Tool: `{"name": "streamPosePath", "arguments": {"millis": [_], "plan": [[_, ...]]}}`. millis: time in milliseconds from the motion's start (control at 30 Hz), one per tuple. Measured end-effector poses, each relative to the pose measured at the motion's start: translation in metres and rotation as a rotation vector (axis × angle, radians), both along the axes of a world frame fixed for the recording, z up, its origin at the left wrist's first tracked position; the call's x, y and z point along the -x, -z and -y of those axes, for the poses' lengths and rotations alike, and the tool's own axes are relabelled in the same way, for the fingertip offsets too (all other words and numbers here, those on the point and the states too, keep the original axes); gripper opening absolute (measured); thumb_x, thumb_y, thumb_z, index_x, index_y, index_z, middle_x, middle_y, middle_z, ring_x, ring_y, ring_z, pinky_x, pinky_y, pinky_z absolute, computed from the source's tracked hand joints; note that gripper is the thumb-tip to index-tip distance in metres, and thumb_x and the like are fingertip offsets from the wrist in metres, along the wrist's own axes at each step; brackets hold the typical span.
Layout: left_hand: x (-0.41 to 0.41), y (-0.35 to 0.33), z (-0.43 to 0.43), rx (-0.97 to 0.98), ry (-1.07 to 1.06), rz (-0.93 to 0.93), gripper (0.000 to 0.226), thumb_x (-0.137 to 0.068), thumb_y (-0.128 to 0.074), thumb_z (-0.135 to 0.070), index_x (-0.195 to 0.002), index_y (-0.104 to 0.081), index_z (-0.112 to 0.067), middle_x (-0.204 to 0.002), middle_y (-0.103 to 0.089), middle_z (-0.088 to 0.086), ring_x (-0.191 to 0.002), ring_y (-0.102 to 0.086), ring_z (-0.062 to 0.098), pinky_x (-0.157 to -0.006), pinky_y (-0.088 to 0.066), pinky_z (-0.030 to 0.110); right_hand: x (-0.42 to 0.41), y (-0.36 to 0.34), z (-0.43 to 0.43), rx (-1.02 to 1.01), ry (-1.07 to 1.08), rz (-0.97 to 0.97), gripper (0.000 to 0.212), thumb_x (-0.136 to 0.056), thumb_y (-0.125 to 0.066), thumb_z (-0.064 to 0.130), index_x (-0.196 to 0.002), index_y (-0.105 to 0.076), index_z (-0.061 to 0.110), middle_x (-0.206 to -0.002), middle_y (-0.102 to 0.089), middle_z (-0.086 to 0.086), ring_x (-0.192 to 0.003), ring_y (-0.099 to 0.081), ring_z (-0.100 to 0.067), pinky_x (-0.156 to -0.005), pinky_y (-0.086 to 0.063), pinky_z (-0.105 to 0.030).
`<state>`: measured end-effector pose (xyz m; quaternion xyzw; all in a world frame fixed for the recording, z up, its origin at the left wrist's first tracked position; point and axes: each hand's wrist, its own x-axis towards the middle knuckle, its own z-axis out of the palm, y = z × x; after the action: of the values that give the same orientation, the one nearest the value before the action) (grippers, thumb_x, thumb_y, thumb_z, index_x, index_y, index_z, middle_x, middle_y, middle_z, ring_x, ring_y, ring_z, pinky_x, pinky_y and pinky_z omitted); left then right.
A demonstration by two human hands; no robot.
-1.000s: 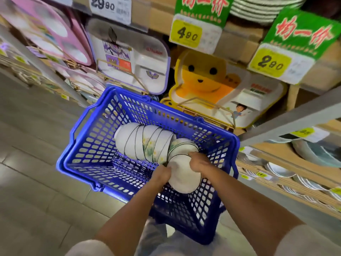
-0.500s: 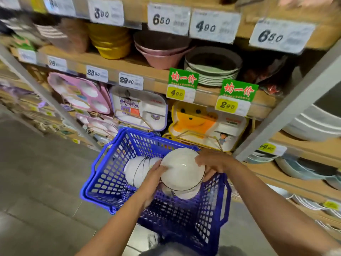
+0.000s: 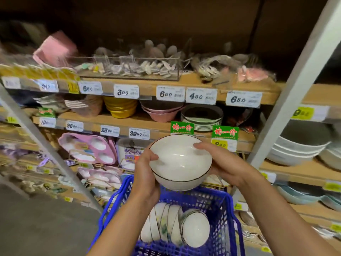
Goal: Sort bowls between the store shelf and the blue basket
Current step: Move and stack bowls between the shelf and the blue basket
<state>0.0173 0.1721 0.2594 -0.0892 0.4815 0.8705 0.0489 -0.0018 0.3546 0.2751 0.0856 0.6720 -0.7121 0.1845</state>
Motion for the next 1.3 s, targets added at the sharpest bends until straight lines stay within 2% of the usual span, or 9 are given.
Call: {"name": "streamPosePath", "arguments": {"millis": [67,133,400,633,733,800,1067,1167,1300], "plan": [[0.0,-0.014,-0.006,0.003,0.046,0.017,0.041,-0.072,-0.039,-0.017,-0.098,-0.071,-0.016,-0.09,-0.075,0.004,-0.073,-0.07,0.021,-0.051,-0.053,0.027,-0.013,-0.008,0.0,0.184,0.144,-0.024,0.023,-0.089,-0.059,0.026,-0.108,-0.069,0.019,-0.108,-0.073,-0.009,-0.104,-0.066,-0.028,-0.09,-0.052,-0.042],[0.0,-0.023,-0.016,0.026,0.101,0.031,0.038,-0.072,-0.04,-0.017,-0.095,-0.07,-0.016,-0.089,-0.075,0.004,-0.078,-0.068,0.025,-0.057,-0.052,0.028,-0.027,-0.015,-0.002,0.31,0.268,-0.062,0.029,-0.089,-0.055,0.022,-0.115,-0.068,0.017,-0.112,-0.072,-0.011,-0.106,-0.066,-0.03,-0.096,-0.048,-0.044],[-0.022,-0.049,-0.073,0.047,0.284,0.013,0.042,-0.079,-0.04,-0.014,-0.112,-0.066,-0.013,-0.102,-0.071,0.007,-0.093,-0.062,0.031,-0.072,-0.046,0.038,-0.08,-0.038,-0.041,0.383,0.539,-0.213,0.047,-0.084,-0.039,0.013,-0.125,-0.063,0.009,-0.119,-0.068,-0.016,-0.104,-0.064,-0.034,-0.079,-0.056,-0.039],[-0.056,-0.07,-0.134,0.103,0.443,-0.054,0.029,-0.083,-0.042,-0.016,-0.092,-0.069,-0.021,-0.08,-0.076,-0.002,-0.081,-0.066,0.023,-0.069,-0.049,0.034,-0.131,-0.052,-0.1,0.444,0.673,-0.305,0.047,-0.079,-0.04,0.01,-0.118,-0.067,0.008,-0.117,-0.069,-0.016,-0.1,-0.064,-0.034,-0.074,-0.055,-0.038],[-0.074,-0.079,-0.171,0.112,0.479,-0.099,0.034,-0.083,-0.042,-0.017,-0.098,-0.071,-0.023,-0.093,-0.076,0.001,-0.085,-0.069,0.022,-0.063,-0.052,0.031,-0.154,-0.057,-0.136,0.468,0.681,-0.326,0.055,-0.069,-0.047,0.014,-0.12,-0.066,0.009,-0.118,-0.069,-0.016,-0.102,-0.064,-0.036,-0.073,-0.056,-0.038],[-0.079,-0.082,-0.185,0.113,0.476,-0.112,0.034,-0.083,-0.043,-0.017,-0.101,-0.071,-0.024,-0.096,-0.076,0.002,-0.091,-0.066,0.026,-0.068,-0.051,0.033,-0.16,-0.059,-0.151,0.468,0.673,-0.317,0.05,-0.076,-0.043,0.013,-0.12,-0.066,0.01,-0.116,-0.07,-0.015,-0.097,-0.066,-0.034,-0.068,-0.058,-0.037],[-0.13,-0.092,-0.295,0.134,0.513,-0.182,0.036,-0.084,-0.044,-0.02,-0.077,-0.077,-0.034,-0.084,-0.076,-0.005,-0.07,-0.071,0.012,-0.054,-0.052,0.026,-0.213,-0.072,-0.263,0.473,0.683,-0.349,0.042,-0.083,-0.037,0.012,-0.111,-0.068,0.01,-0.103,-0.073,-0.013,-0.084,-0.069,-0.03,-0.062,-0.056,-0.031],[-0.145,-0.093,-0.333,0.148,0.572,-0.206,0.036,-0.086,-0.044,-0.023,-0.082,-0.076,-0.039,-0.088,-0.076,-0.008,-0.08,-0.069,0.013,-0.06,-0.052,0.028,-0.231,-0.077,-0.302,0.493,0.674,-0.358,0.039,-0.084,-0.034,0.012,-0.104,-0.068,0.009,-0.09,-0.075,-0.012,-0.07,-0.071,-0.027,-0.057,-0.057,-0.029],[-0.16,-0.098,-0.376,0.142,0.566,-0.182,0.029,-0.084,-0.048,-0.026,-0.088,-0.076,-0.033,-0.09,-0.076,-0.005,-0.09,-0.065,0.021,-0.068,-0.051,0.032,-0.248,-0.085,-0.345,0.477,0.688,-0.365,0.039,-0.083,-0.036,0.012,-0.1,-0.07,0.01,-0.09,-0.075,-0.013,-0.068,-0.072,-0.027,-0.056,-0.058,-0.031]]}}
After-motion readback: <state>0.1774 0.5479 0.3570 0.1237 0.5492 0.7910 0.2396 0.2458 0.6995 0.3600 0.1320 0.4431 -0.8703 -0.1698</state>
